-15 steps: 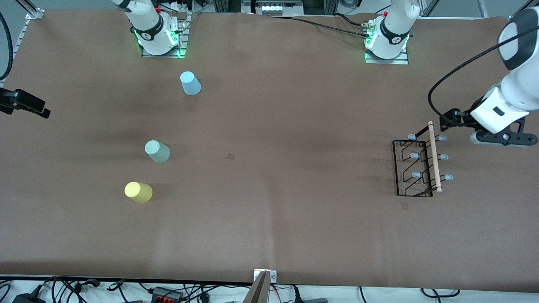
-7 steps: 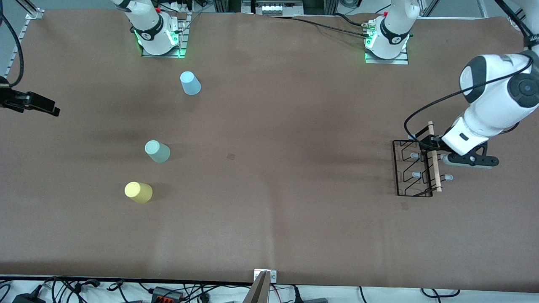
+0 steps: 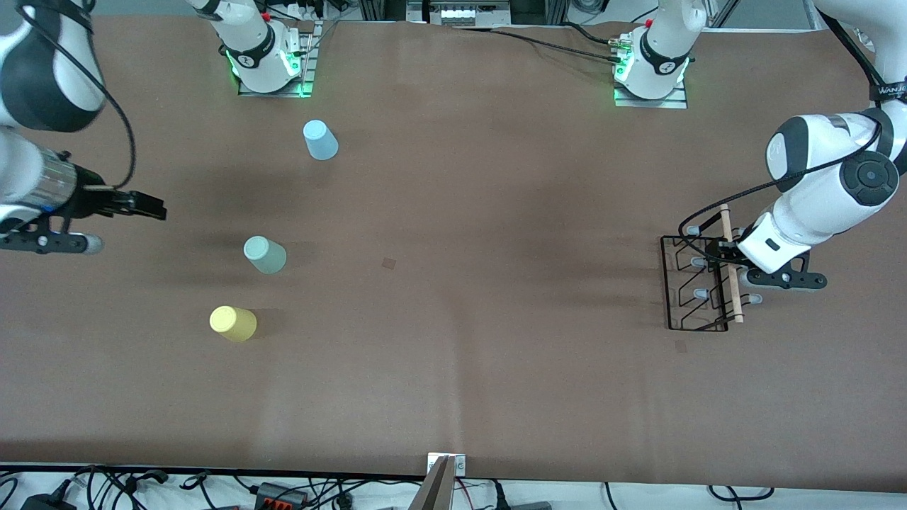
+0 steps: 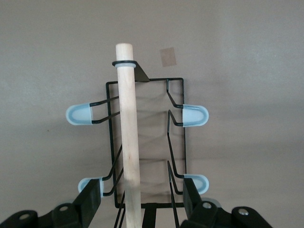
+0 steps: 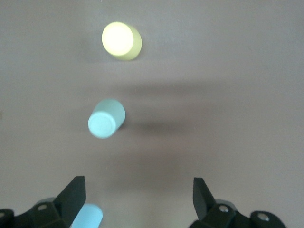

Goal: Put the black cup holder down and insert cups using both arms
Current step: 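Carry the rack to mid-table with the left gripper while the right gripper reaches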

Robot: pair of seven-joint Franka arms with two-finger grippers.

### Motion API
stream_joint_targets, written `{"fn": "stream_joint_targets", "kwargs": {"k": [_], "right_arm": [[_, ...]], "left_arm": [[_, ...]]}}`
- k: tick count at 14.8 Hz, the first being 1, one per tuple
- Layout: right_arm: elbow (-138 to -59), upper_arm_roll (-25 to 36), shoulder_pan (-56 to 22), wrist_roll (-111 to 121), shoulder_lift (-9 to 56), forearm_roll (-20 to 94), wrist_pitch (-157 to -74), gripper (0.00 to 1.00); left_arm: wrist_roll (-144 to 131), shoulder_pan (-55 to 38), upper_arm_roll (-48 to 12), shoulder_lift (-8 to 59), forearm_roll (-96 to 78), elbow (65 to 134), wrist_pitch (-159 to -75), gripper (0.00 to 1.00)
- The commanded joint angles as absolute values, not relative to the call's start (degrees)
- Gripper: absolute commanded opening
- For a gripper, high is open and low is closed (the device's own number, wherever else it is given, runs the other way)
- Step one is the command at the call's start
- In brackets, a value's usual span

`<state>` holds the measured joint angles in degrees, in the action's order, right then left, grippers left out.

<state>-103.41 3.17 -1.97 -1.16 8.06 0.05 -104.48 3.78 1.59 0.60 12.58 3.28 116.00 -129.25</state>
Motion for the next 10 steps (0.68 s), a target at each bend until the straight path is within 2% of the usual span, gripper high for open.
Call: {"fn": "stream_joint_targets", "kwargs": {"k": [1,4,9,10], "right_arm": [[-116.42,3.16,-2.64,-2.37,4.31,0.88,-117.72,1.00],[-124.52,3.08,-4.12,-7.61,5.09,1.05,-130.75,1.00],[-124.63,3.08,-10.10,-20.55,7.90,0.97,-134.80,1.00],[-124.89,3.08,-10.28,-22.13,8.69,0.97,-136.65,1.00]], "left_arm": [[5.36,1.93,0.26,12.65,2.20,116.54,-129.29,0.63],[5.36,1.93,0.18,13.09,2.11,116.54,-129.29,0.58],[5.36,1.93,0.26,13.53,2.11,116.46,-129.29,0.38],[5.27,1.93,0.26,13.54,2.11,116.37,-129.29,0.29]]}}
